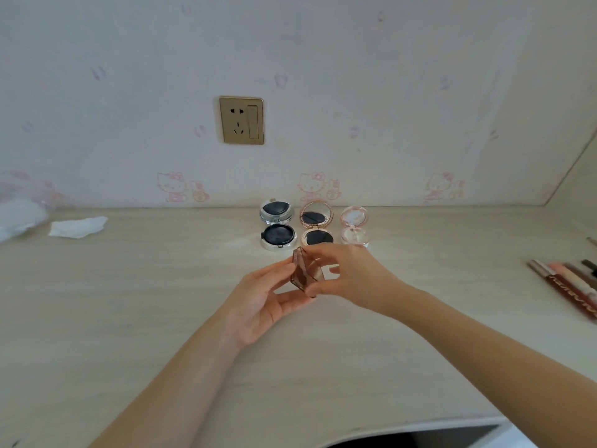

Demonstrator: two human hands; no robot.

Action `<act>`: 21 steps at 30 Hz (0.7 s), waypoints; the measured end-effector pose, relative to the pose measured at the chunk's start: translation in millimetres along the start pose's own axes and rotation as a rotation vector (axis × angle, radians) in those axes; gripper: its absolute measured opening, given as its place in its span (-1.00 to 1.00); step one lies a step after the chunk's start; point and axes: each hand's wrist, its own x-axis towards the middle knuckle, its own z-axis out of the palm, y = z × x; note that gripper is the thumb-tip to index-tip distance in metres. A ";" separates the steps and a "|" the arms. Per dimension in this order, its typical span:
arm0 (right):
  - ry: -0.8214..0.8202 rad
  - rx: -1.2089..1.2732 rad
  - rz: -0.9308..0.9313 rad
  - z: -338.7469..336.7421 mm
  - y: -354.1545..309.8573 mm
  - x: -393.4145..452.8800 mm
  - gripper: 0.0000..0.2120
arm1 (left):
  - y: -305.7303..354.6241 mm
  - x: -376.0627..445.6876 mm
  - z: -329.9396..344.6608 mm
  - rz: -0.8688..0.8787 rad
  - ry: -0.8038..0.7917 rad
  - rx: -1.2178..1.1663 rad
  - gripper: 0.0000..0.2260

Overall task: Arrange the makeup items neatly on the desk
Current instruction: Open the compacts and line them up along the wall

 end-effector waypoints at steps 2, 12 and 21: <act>-0.079 -0.017 -0.003 -7.9 -3.7 1.7 -0.66 | -0.4 -0.4 -0.1 -0.008 0.010 -0.005 -0.68; 0.039 0.179 0.137 -28.6 -1.6 9.8 -0.84 | -1.5 -0.5 1.5 -0.010 -0.069 -0.118 -0.69; 0.130 0.153 0.194 -18.6 5.6 27.6 -0.80 | -3.3 2.7 2.0 0.073 0.061 -0.023 -0.72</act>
